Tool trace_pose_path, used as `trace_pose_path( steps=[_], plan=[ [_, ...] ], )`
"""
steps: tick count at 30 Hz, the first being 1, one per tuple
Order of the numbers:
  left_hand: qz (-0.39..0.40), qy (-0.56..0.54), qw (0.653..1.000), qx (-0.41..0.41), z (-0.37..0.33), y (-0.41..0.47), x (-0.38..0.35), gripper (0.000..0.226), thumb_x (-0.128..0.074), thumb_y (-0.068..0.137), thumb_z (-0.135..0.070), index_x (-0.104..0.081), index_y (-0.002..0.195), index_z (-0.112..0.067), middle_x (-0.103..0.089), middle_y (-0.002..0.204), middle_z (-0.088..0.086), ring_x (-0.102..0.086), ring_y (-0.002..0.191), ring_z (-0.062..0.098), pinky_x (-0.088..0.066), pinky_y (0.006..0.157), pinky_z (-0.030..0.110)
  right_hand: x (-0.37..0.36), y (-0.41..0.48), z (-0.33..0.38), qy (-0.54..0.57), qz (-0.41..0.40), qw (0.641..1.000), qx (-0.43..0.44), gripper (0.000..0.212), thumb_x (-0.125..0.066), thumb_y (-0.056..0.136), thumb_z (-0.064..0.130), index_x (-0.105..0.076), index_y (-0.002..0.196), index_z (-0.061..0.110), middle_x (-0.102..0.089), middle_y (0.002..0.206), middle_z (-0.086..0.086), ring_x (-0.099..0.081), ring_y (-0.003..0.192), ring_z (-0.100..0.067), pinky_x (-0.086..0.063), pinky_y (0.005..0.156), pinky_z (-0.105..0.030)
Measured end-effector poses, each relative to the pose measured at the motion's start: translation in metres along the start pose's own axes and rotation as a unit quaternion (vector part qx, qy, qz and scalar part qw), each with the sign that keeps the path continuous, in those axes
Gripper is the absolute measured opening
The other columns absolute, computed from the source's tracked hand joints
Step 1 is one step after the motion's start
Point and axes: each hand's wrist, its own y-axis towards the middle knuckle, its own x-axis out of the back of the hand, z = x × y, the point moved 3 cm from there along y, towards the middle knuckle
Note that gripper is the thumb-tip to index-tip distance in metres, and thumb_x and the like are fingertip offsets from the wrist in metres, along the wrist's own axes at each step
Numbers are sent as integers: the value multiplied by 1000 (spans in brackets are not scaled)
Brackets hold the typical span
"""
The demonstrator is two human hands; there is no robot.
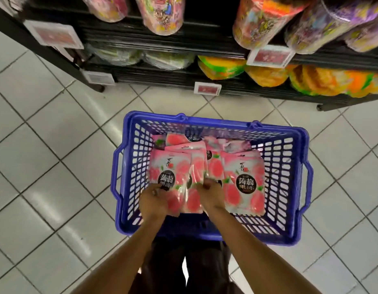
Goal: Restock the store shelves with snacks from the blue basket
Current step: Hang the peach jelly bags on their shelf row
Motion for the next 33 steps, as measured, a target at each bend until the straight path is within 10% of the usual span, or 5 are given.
trace_pose_path(
  steps=[7, 16, 22, 29, 33],
  plan=[
    [122, -104, 986, 40, -15, 0, -18, 44, -75, 82, -4, -50, 118, -8, -64, 99, 13, -64, 94, 25, -53, 94, 44, 27, -8, -14, 62, -99, 993, -10, 21, -41, 101, 20, -45, 122, 18, -62, 85, -1, -62, 82, -29, -46, 67, -33],
    [337, -121, 931, 71, -8, -14, -7, 19, -77, 80, -36, -68, 95, -28, -73, 99, 1, -69, 92, 17, -57, 76, 27, 32, -17, -17, 167, 36, 983, -73, 53, -66, 87, 51, -61, 123, 12, -69, 100, 2, -59, 115, -28, -41, 97, -35],
    [304, -204, 927, 81, -23, -41, 16, 73, -93, 43, -53, -60, 96, -15, -68, 111, 11, -65, 103, 26, -52, 92, 40, 55, -61, -14, 370, 68, 924, -66, 38, -68, 79, 46, -65, 103, 16, -72, 84, 0, -68, 82, -17, -52, 82, -39],
    [293, -285, 912, -19, -116, -90, 96, 99, -95, 46, -4, -51, 132, -25, -68, 121, 10, -63, 115, 29, -50, 100, 51, 115, -149, 31, 521, 106, 847, -10, 45, -60, 83, 44, -70, 120, 19, -60, 134, -21, -55, 127, -38, -38, 110, -57],
    [278, -262, 922, -71, -182, -128, 160, 93, -93, 35, -32, -64, 122, -16, -73, 111, 11, -66, 110, 33, -49, 99, 57, 168, -195, 72, 525, 92, 844, 64, 58, -49, 90, 49, -54, 139, 18, -62, 134, -12, -58, 125, -31, -44, 105, -54]
  ],
)
